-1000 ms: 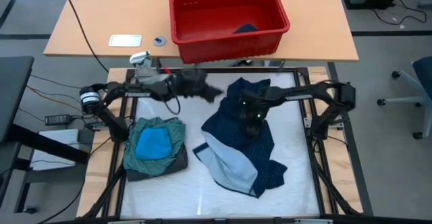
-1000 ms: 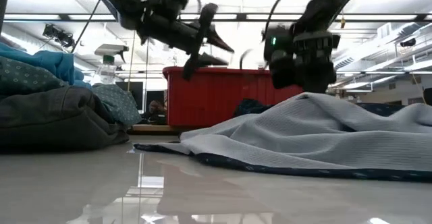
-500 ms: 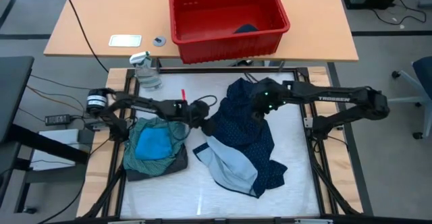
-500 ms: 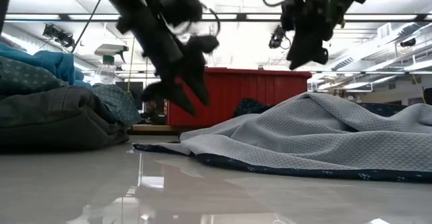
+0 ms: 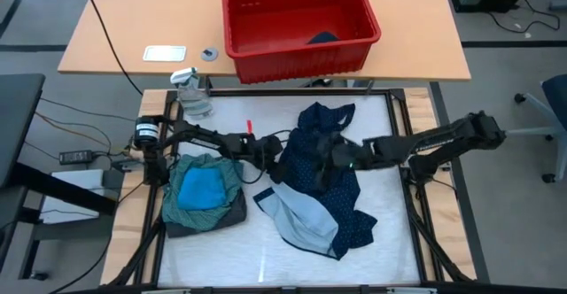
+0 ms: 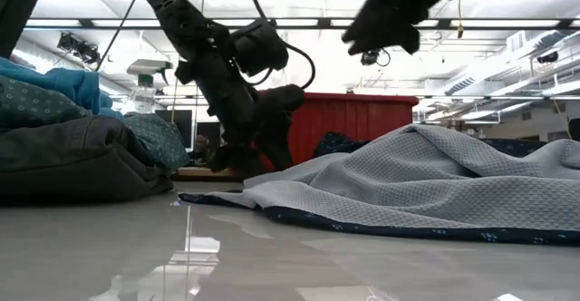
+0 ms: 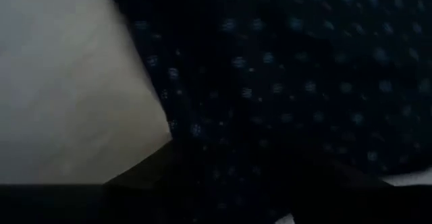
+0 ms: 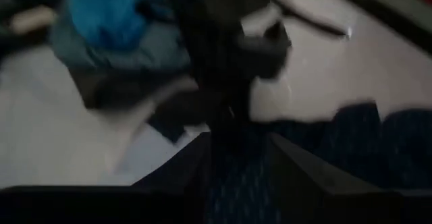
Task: Fold laundry
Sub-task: Fold the blue shirt
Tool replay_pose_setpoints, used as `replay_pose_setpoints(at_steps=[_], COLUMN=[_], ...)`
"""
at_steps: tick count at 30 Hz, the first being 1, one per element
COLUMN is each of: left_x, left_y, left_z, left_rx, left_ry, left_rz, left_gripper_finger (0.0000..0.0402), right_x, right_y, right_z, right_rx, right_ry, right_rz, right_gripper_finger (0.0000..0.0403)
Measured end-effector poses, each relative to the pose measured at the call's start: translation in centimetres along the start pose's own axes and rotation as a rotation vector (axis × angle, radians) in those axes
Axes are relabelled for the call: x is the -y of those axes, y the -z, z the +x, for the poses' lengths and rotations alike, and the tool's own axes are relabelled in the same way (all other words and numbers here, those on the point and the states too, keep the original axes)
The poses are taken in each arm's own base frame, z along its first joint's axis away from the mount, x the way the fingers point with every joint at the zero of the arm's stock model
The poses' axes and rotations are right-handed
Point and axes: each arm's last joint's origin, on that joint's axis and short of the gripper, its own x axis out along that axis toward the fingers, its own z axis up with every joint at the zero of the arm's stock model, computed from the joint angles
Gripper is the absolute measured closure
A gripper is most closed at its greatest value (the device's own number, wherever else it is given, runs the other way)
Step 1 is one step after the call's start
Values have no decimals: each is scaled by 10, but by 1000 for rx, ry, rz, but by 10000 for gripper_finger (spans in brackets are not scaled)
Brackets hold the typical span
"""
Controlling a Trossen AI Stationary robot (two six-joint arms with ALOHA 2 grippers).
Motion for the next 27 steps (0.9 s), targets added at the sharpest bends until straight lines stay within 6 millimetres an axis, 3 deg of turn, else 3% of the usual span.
replay_pose_setpoints(at_steps=[3, 9, 12, 16, 20, 23, 25, 27], left_x=[0, -1, -2, -1, 4, 24, 34, 43], left_y=[3, 4, 6, 7, 5, -4, 0, 7], left_z=[3, 4, 5, 5, -25, -70, -95, -103], left_rx=[-13, -26, -32, -17, -19, 87, 115, 133], left_ry=[-4, -13, -19, -33, -28, 26, 62, 75], left_rz=[41, 54, 56, 43, 9, 26, 39, 33], left_gripper_finger=[221, 308, 375, 395, 398, 399, 400, 400], right_x=[-5, 12, 20, 34, 33, 25, 26, 34], right_y=[19, 41, 42, 57, 79, 84, 70, 44], right_z=[1, -9, -8, -1, 5, 3, -1, -1], right_rx=[-101, -197, -257, -423, -528, -474, -341, -182], right_ry=[92, 395, 413, 347, 124, -32, -81, -99], right_rz=[71, 249, 250, 258, 338, 405, 402, 328], right_gripper_finger=[262, 295, 307, 318, 328, 331, 331, 325])
